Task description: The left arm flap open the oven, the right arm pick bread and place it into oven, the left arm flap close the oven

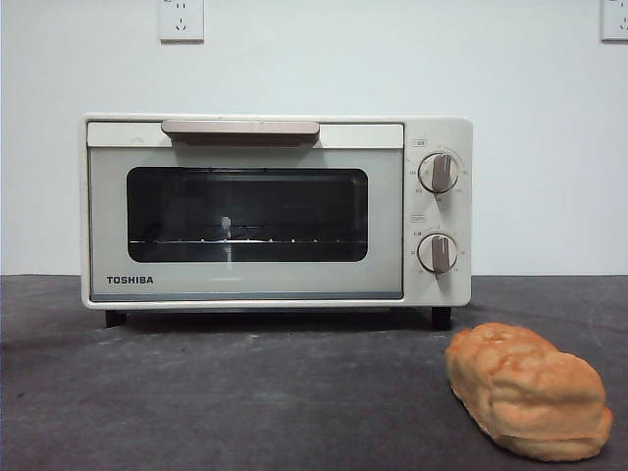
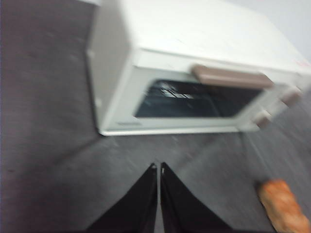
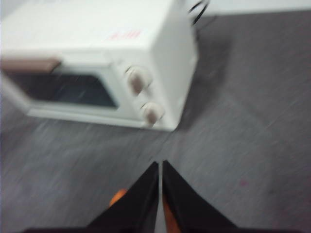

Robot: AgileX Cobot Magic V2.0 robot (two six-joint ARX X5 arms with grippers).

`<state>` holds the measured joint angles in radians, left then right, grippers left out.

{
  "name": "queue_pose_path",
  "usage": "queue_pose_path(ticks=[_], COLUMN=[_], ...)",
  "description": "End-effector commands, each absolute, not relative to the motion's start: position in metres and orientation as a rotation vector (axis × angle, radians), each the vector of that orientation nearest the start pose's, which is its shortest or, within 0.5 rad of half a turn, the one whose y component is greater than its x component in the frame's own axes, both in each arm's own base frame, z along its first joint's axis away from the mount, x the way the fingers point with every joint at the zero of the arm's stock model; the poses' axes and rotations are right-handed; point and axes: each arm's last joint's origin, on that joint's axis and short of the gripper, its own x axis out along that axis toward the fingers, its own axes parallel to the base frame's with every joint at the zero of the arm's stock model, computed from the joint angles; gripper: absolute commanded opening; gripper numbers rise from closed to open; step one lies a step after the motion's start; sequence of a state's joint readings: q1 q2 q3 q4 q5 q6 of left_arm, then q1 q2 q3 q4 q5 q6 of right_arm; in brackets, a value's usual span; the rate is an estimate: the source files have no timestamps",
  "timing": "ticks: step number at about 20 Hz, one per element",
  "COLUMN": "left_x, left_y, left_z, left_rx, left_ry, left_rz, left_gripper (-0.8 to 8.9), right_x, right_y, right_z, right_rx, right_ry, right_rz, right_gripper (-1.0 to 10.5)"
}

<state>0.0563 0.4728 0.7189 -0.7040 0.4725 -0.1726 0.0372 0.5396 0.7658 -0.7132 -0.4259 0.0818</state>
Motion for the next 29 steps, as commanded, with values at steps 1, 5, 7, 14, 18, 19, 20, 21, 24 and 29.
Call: queue_pose_path(ticks=[1,5,7,14,18,19,20,21,24,29], left_x=[0.094,0.095,0.094,0.092,0.091,0.092,0.092,0.092,0.092,0.092], left_y=[-0.010,-0.013,-0.014,-0.015,-0.015,-0.015,-0.015,-0.015,-0.015,-0.015], left_z=[0.310,0.313,0.313,0.310,0.310,0.310,0.310,0.310,0.310,0.311], left_rx=[-0.226,-0.197,-0.190,-0.189,-0.189,-0.189,-0.189,-0.189,-0.188,-0.187], left_ry=[0.497,0.563,0.592,0.629,0.629,0.629,0.629,0.629,0.626,0.625], left_rz=[-0.453,-0.500,-0.519,-0.531,-0.531,-0.531,-0.531,-0.531,-0.532,-0.532], left_gripper=[0.17,0.17,0.17,0.17,0.17,0.17,0.17,0.17,0.17,0.17], right_x=[0.106,0.109,0.109,0.109,0.109,0.109,0.109,0.109,0.108,0.114], right_y=[0.018,0.022,0.024,0.026,0.026,0.026,0.027,0.027,0.031,0.043], right_z=[0.316,0.317,0.315,0.314,0.314,0.314,0.314,0.314,0.312,0.285], right_rx=[0.118,0.105,0.097,0.092,0.138,0.142,0.150,0.165,0.201,0.242], right_ry=[0.551,0.643,0.671,0.683,0.699,0.701,0.704,0.711,0.748,0.885], right_rz=[0.517,0.575,0.596,0.614,0.597,0.597,0.598,0.598,0.613,0.602], right_gripper=[0.1,0.1,0.1,0.6,4.7,4.7,4.7,4.7,4.6,4.6])
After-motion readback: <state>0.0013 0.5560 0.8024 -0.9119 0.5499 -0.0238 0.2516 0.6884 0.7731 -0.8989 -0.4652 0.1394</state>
